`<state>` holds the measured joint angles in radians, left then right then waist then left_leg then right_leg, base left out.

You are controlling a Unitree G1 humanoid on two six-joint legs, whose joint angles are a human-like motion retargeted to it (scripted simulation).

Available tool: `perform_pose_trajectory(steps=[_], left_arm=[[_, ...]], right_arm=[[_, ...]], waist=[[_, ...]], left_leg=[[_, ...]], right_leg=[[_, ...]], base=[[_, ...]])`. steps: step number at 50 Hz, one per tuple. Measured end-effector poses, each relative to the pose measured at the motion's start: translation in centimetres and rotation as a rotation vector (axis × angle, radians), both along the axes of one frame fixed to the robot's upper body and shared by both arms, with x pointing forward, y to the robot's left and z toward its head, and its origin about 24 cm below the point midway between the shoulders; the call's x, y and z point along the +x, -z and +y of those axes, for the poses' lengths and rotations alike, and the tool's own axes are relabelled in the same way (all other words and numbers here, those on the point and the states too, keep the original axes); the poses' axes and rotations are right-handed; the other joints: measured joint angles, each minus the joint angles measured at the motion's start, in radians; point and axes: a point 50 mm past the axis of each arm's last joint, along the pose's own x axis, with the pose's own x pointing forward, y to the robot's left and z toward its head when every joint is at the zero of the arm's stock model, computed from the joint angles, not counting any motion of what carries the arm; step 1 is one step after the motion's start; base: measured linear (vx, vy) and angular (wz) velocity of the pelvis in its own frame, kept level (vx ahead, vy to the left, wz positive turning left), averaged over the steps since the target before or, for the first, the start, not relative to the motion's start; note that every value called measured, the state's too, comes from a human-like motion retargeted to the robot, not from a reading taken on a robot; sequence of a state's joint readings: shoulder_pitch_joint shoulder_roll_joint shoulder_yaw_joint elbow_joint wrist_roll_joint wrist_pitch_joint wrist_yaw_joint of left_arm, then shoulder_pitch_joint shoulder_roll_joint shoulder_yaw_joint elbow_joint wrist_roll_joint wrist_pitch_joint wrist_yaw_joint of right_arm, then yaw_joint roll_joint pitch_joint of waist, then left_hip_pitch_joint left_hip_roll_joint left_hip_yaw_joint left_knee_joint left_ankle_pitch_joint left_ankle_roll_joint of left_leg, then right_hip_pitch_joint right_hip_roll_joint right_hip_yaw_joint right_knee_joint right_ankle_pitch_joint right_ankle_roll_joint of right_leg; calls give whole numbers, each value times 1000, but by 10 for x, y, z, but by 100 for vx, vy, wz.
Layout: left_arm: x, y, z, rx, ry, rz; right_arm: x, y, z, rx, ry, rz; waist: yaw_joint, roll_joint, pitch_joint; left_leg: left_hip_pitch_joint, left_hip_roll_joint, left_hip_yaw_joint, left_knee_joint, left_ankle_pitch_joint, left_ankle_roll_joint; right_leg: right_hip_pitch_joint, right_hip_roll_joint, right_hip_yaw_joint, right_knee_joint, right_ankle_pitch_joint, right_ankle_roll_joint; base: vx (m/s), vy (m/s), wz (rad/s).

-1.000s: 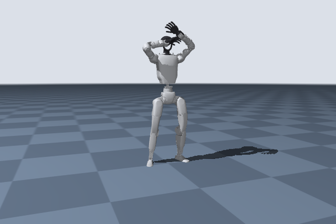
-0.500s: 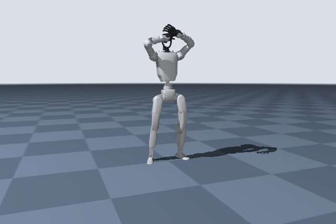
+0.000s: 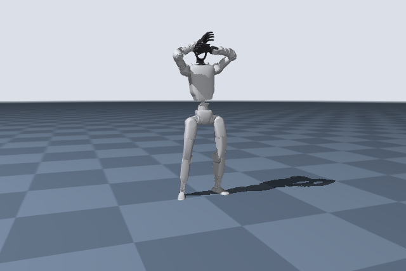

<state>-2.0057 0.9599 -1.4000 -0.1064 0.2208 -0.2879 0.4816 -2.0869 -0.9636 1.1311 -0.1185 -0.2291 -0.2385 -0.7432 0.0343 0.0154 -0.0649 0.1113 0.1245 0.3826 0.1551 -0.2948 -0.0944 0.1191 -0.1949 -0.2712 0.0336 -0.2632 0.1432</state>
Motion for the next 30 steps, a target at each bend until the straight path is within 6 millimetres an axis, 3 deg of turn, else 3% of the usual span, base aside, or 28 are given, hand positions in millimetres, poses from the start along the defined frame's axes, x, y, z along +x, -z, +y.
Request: perform_pose_trajectory(steps=[3,6,9,12,14,17,19,23,25,27,30], left_arm=[[-41,12,-15,53,206,-85],[-59,-9,-20,-70,302,-116],[-49,-48,-15,-255,233,-150],[-20,-81,-2,-377,48,-169],[2,-90,6,-400,-81,-125],[26,-79,7,-355,-184,-16],[27,-58,-2,-248,-176,29],[-9,-11,-27,27,-17,-15],[-34,1,-33,89,102,-57],[-52,-2,-34,51,201,-87],[-56,-30,-28,-116,242,-145]], right_arm=[[23,-8,-6,12,198,-30],[43,10,-3,-152,397,19],[43,42,5,-355,446,24],[16,65,14,-454,291,-11],[-4,67,16,-432,146,-7],[-17,49,14,-299,0,33],[-12,27,9,-176,-20,81],[19,-14,-7,5,90,215],[37,-21,-15,26,195,265],[48,-16,-18,-32,309,277],[50,7,-11,-208,415,244]], waist=[[-5,-14,-1],[-3,-25,4],[3,-26,4],[6,-24,5],[5,-25,8],[6,-31,9],[7,-37,7],[14,-46,3],[13,-51,-2],[16,-55,2],[17,-55,6]], left_leg=[[-2,1,-4,-1,1,-7],[0,0,-10,0,0,-11],[0,-1,-16,3,-1,-11],[0,-2,-21,5,-2,-8],[1,-2,-22,7,-3,-4],[2,-2,-21,7,-4,0],[3,0,-20,7,-4,-1],[2,3,-17,4,-2,-9],[0,4,-16,2,-1,-14],[0,5,-16,1,0,-17],[0,4,-15,-1,2,-17]], right_leg=[[0,1,-3,2,-1,-3],[6,0,-11,2,-3,-2],[13,-1,-19,-1,-5,3],[18,-2,-25,-4,-7,11],[21,-2,-27,-5,-8,14],[23,-2,-27,-6,-8,13],[23,-1,-25,-6,-7,8],[18,3,-19,-4,-6,-4],[14,5,-18,-2,-4,-6],[12,5,-17,-2,-4,-8],[12,5,-17,-2,-3,-5]], base=[[0,0,0],[0,0,0],[0,0,0],[0,0,0],[0,0,0],[0,0,0],[0,0,0],[0,0,0],[0,0,0],[0,0,0],[0,0,0]])
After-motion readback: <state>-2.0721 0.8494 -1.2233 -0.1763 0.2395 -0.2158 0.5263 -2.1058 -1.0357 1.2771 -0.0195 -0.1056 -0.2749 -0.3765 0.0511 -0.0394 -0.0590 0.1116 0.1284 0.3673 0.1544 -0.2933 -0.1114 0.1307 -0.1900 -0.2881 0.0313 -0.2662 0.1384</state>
